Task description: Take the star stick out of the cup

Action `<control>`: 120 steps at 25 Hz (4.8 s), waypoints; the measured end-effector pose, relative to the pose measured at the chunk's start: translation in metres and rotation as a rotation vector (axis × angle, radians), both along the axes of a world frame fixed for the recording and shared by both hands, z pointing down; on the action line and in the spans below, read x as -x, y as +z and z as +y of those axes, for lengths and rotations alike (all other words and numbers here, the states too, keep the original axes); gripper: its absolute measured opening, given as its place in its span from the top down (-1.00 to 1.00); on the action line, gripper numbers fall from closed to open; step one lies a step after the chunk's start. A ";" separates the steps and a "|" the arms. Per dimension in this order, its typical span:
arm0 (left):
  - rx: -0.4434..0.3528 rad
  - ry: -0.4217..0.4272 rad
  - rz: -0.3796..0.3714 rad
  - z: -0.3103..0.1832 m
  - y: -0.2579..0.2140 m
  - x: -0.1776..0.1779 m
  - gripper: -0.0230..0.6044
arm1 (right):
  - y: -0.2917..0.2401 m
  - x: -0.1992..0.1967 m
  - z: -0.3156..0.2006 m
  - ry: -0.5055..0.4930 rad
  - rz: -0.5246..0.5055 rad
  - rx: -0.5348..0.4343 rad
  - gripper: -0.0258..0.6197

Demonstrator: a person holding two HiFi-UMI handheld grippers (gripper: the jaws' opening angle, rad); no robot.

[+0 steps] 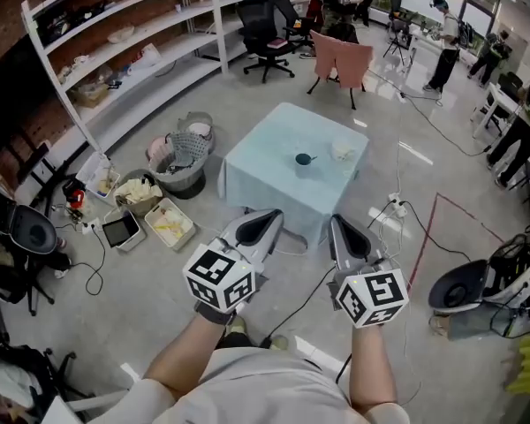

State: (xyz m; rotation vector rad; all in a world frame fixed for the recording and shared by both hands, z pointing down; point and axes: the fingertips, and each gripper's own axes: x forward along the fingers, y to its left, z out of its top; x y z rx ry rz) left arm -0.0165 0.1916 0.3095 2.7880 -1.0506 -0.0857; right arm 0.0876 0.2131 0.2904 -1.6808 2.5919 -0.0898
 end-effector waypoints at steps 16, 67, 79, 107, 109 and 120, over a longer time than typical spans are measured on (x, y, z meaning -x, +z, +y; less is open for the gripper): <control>0.037 0.002 -0.001 -0.066 0.020 0.011 0.91 | 0.019 0.001 -0.061 0.021 -0.020 0.044 0.89; 0.246 0.149 -0.189 -0.412 0.204 -0.109 0.91 | 0.316 -0.085 -0.443 -0.166 0.495 0.457 0.60; 0.331 0.053 -0.195 -0.444 0.240 -0.107 0.91 | 0.374 -0.065 -0.465 -0.241 0.401 0.581 0.27; 0.340 0.050 -0.193 -0.436 0.250 -0.085 0.91 | 0.356 -0.071 -0.476 -0.100 0.349 0.556 0.28; 0.330 0.057 -0.189 -0.435 0.246 -0.084 0.91 | 0.344 -0.071 -0.477 -0.087 0.335 0.537 0.28; 0.272 0.083 -0.162 -0.426 0.218 -0.076 0.91 | 0.279 -0.067 -0.475 -0.034 0.299 0.429 0.28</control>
